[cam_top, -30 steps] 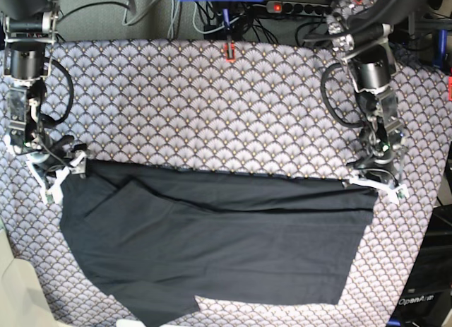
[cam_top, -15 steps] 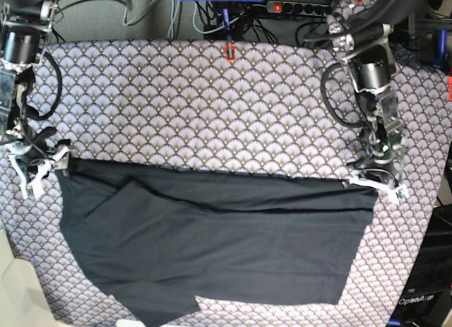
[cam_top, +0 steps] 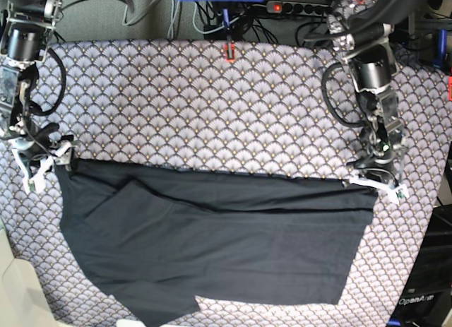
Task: Fold the T-shirt properly
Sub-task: 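Lower the held shoulder edge onto the shirt body and release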
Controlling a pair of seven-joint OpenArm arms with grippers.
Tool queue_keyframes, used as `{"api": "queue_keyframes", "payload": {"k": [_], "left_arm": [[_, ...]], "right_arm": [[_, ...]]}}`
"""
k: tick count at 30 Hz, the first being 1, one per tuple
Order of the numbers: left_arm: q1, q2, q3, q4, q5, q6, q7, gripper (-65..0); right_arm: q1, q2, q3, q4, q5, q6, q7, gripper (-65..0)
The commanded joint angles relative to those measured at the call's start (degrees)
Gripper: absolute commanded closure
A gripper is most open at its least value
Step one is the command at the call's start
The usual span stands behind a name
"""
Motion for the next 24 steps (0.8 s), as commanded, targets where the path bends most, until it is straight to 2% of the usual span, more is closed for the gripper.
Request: {"api": "queue_keyframes", "payload": {"k": [1,15,24], "left_arm": [[-0.90,-0.44,0.17,0.70,0.01,-0.04,0.27,0.0],[-0.81,-0.44,0.17,1.05,0.28,-0.13,0.27,0.0],[-0.81,-0.44,0.17,1.23,0.36,-0.13,0.36,0.0]], "right_arm": [[1.83,1.38,0.38,0.45,0.74,0.42,1.48,-44.0],[2.80,1.38,0.21,-5.44,0.74,0.42,5.43,-43.7],[2.98,1.38,0.29,-6.50,0.74,0.51,5.52,-42.7]]}}
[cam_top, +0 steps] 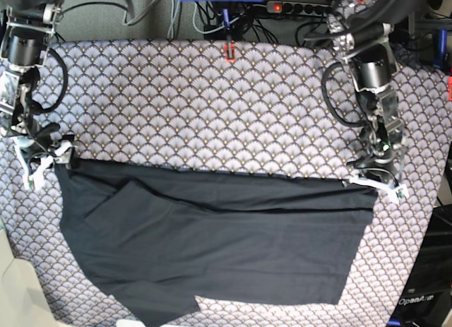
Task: Fold the T-shirt properly
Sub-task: 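Lower the held shoulder edge onto the shirt body and release, then drag the folded edge back toward the arms' base with both grippers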
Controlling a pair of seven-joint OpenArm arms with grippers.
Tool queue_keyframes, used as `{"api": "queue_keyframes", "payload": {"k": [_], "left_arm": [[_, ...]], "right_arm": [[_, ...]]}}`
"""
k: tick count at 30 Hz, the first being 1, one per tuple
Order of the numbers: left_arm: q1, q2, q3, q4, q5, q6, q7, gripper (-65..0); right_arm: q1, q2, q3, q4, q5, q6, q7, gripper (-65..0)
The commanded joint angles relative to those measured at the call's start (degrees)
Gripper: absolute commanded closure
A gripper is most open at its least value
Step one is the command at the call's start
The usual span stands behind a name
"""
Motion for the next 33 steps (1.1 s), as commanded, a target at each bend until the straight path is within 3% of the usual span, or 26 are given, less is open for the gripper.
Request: {"api": "queue_keyframes", "payload": {"k": [1,5,15,20,33], "left_arm": [[-0.94,-0.44,0.17,0.90,0.32,-0.11,0.14,0.0],[-0.94,-0.53,0.17,0.90,0.41,-0.11,0.14,0.0],[-0.94,-0.53,0.17,0.90,0.50,-0.11,0.14,0.0],[-0.77,-0.62,0.17,0.99,0.50,-0.20,0.75,0.0],[2.40,-1.85,0.17,12.07,-0.03,-0.20,10.07,0.0]], "right_arm": [[1.16,1.27,0.36,0.85,0.63,0.51,1.28,-41.5],[1.16,1.27,0.36,0.85,0.63,0.51,1.28,-33.1],[1.16,1.18,0.45,0.67,0.63,0.42,1.28,-0.5],[1.08,1.18,0.54,0.67,0.63,0.33,1.28,0.0],[-4.64,1.18,0.45,5.77,0.72,0.60,1.02,0.0]]}}
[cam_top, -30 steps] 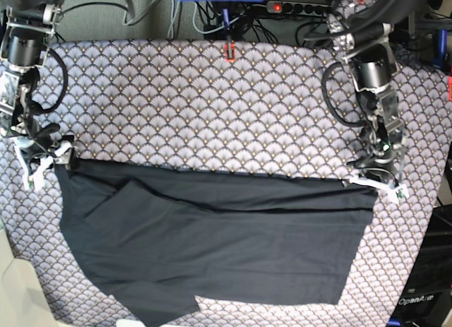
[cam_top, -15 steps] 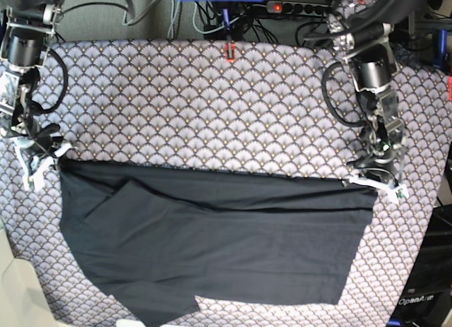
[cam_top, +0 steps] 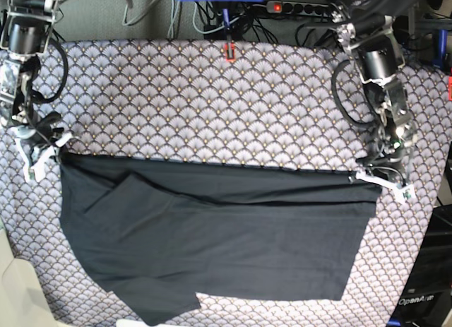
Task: Fold the T-shirt properly
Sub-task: 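Drag the folded edge back toward the arms' base with both grippers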
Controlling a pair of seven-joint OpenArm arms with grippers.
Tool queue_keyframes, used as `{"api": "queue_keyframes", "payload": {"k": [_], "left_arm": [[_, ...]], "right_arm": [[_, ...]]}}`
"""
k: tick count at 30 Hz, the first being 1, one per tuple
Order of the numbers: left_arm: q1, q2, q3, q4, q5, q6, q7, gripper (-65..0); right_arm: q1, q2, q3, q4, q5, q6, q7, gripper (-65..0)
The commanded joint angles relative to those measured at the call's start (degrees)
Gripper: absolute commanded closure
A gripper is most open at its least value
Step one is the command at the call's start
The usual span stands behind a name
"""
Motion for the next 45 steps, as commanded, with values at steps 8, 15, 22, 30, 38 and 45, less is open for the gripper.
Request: {"api": "queue_keyframes", "payload": {"k": [8,15,22,30,38,45], "left_arm": [[3.60,-0.71,0.00,8.48,0.12,0.24,2.25,0.0],[9.23,0.34,-0.09,16.13,0.12,0.15,4.18,0.0],[15.73,0.69,-0.09,22.10,0.12,0.15,4.18,0.0],[21.45,1.31,-0.44,26.76,0.12,0.15,4.18,0.0],[29.18,2.45,-0.53,32.65,-5.07,0.15,4.18,0.0],[34.02,2.45,-0.62,35.55,-6.82,0.15,4.18,0.0]], "right_arm": [[-5.39,1.20,0.38,5.77,0.02,0.55,0.36,0.0],[-10.32,1.20,0.47,10.87,0.02,0.64,0.45,0.0],[-14.98,1.20,4.25,15.09,0.02,4.42,0.45,0.0],[-20.07,1.11,10.32,15.44,0.02,9.74,0.45,0.0],[-26.76,0.23,11.11,15.53,0.02,9.74,7.31,0.0],[-32.65,-1.88,11.11,15.53,0.02,9.74,13.81,0.0]]}}
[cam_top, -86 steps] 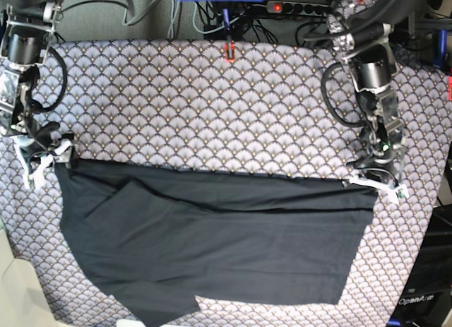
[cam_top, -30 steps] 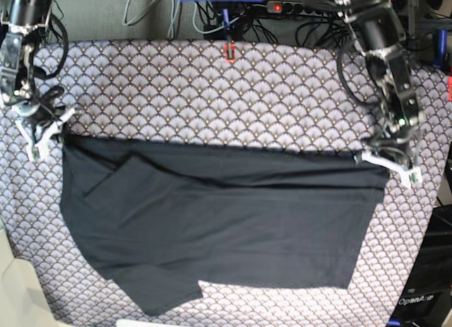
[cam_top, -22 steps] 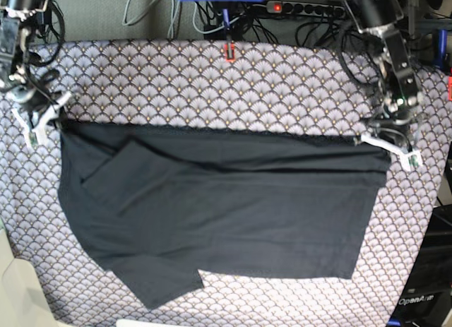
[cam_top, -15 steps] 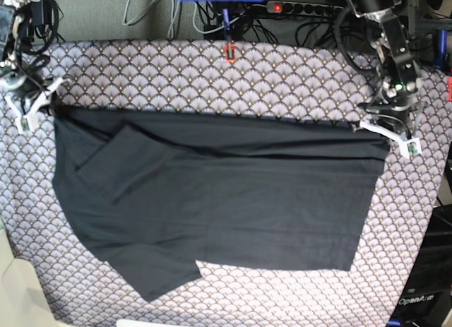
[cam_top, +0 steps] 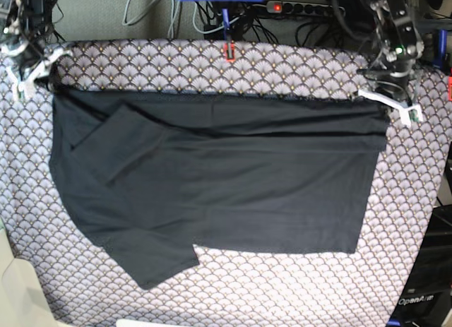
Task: Fold the T-shirt properly
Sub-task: 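Drag the folded edge back toward the arms' base with both grippers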
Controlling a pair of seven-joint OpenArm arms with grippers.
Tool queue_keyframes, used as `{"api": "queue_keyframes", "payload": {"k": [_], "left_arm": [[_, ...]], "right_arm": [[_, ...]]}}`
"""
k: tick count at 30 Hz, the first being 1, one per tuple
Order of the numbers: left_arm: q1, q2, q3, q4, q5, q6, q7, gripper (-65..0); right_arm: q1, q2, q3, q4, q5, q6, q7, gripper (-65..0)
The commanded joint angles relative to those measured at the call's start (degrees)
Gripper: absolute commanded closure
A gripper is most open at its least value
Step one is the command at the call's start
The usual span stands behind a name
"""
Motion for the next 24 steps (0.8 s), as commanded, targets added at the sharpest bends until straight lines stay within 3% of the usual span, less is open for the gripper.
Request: {"api": "queue_keyframes", "payload": {"k": [1,6,17,24], "left_arm": [[0.34,-0.56,-0.25,1.70,-0.16,0.13,-1.09,0.0],[2.54,-0.56,-0.25,4.51,-0.07,0.13,-1.09,0.0],[2.63,-0.74,-3.50,5.13,0.02,0.13,-1.09,0.0],[3.86,-1.71,-3.41,4.95,-0.07,0.13,-1.09,0.0]], "right_arm": [[-1.39,0.46,0.22,0.34,-0.59,0.45,-0.61,0.0],[-3.77,0.20,0.66,0.34,-0.59,0.45,2.12,0.0],[-3.42,0.02,9.81,-0.01,-0.68,0.45,1.86,0.0],[-3.77,-0.68,9.81,-0.19,-0.77,0.45,1.86,0.0]]}}
